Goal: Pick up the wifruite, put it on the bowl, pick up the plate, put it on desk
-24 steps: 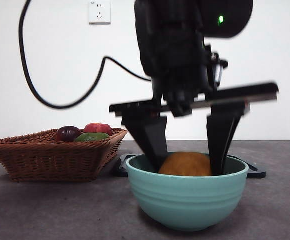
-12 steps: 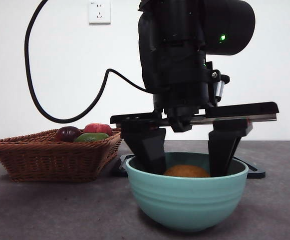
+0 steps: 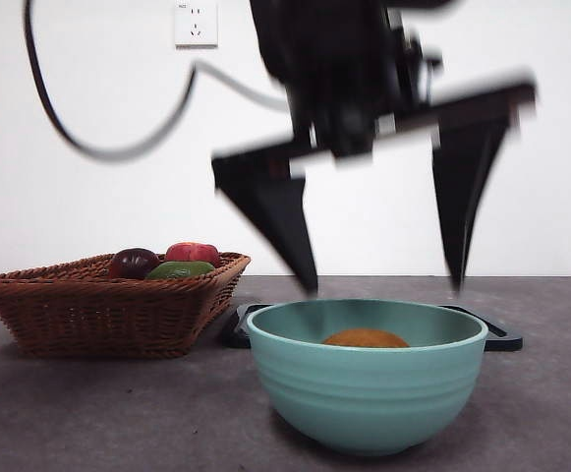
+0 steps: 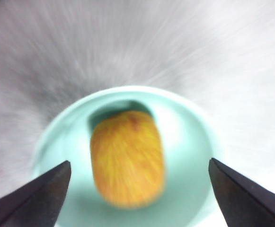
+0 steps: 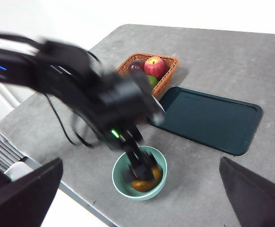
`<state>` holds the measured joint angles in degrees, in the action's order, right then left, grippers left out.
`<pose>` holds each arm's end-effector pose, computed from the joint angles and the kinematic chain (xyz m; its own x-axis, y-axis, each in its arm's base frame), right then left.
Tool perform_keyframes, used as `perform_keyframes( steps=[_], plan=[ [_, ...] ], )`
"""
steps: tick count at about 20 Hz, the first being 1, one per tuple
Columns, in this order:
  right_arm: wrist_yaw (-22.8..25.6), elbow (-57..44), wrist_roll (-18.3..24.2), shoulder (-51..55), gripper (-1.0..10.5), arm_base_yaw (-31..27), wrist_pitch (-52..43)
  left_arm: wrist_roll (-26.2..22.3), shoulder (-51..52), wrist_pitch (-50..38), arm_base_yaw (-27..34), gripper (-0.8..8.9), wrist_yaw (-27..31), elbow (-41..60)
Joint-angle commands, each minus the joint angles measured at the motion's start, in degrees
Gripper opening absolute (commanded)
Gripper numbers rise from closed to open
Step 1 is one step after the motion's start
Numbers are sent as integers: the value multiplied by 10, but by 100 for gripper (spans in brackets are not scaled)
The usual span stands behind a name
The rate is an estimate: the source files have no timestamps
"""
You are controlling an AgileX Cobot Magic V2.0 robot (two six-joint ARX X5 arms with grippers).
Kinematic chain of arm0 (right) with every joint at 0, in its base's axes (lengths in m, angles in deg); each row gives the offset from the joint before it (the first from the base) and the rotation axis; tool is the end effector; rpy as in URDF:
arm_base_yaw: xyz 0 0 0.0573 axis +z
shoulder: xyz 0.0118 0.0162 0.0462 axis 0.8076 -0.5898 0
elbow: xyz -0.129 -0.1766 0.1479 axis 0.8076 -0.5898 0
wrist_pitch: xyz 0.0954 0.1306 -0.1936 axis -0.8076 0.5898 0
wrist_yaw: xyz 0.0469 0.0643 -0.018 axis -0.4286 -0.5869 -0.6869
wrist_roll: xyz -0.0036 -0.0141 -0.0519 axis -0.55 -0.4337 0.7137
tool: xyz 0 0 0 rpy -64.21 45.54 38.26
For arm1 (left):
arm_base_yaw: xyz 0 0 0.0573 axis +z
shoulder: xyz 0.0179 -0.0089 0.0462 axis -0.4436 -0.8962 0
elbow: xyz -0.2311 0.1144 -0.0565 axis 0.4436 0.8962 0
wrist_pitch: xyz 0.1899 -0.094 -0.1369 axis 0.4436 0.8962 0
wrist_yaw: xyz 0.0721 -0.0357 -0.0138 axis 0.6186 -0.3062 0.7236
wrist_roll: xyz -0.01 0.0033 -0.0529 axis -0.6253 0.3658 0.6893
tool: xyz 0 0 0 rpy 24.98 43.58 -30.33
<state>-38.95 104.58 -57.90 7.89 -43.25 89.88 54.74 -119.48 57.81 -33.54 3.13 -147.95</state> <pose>-0.0169 0.0108 0.4055 0.7053 0.6112 -0.3591 -0.5484 0.7914 0.2700 0.1896 -0.3266 0.2440 0.1504 -0.2510 -0.9562 0.5522 0.8236 -0.1294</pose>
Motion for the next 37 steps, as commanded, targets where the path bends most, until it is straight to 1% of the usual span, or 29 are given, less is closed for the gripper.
perform_keyframes(
  steps=[1,3,4,9,11,14,16,17,20,23,26,28,31,33,35,37],
  plan=[
    [1,11,-5,-2,614,2,-5,-20,43,0,-6,482,3,-15],
    [14,11,-6,-2,615,2,-3,-38,89,7,-6,538,7,-15],
    [19,11,-6,-2,615,2,-1,-43,112,15,-6,539,16,-15],
    [30,11,-6,-2,614,2,1,-111,222,74,-3,536,25,-15],
    [38,11,-6,-2,615,2,1,-131,264,97,-1,536,30,-15],
    [43,11,-6,-2,615,2,3,-149,323,144,5,536,50,-15],
    [44,11,-13,-3,615,2,3,-162,360,177,10,536,73,-14],
    [46,11,-20,-3,615,2,7,-173,382,190,13,536,73,-12],
    [44,11,-28,-15,614,1,33,-193,445,209,15,536,73,-11],
    [41,11,-37,-31,614,0,53,-214,517,206,15,536,73,1],
    [38,11,-36,-49,614,0,59,-219,576,206,15,536,72,21],
    [28,11,-36,-66,614,0,59,-218,622,201,15,536,68,54],
    [24,11,-31,-100,614,1,59,-203,684,192,15,535,59,114],
    [11,11,-28,-129,614,2,59,-186,726,179,15,536,50,153],
    [9,11,-28,-160,614,2,59,-173,760,160,15,535,22,184],
    [9,11,-28,-187,614,7,59,-170,784,146,15,535,-6,204]
  ],
)
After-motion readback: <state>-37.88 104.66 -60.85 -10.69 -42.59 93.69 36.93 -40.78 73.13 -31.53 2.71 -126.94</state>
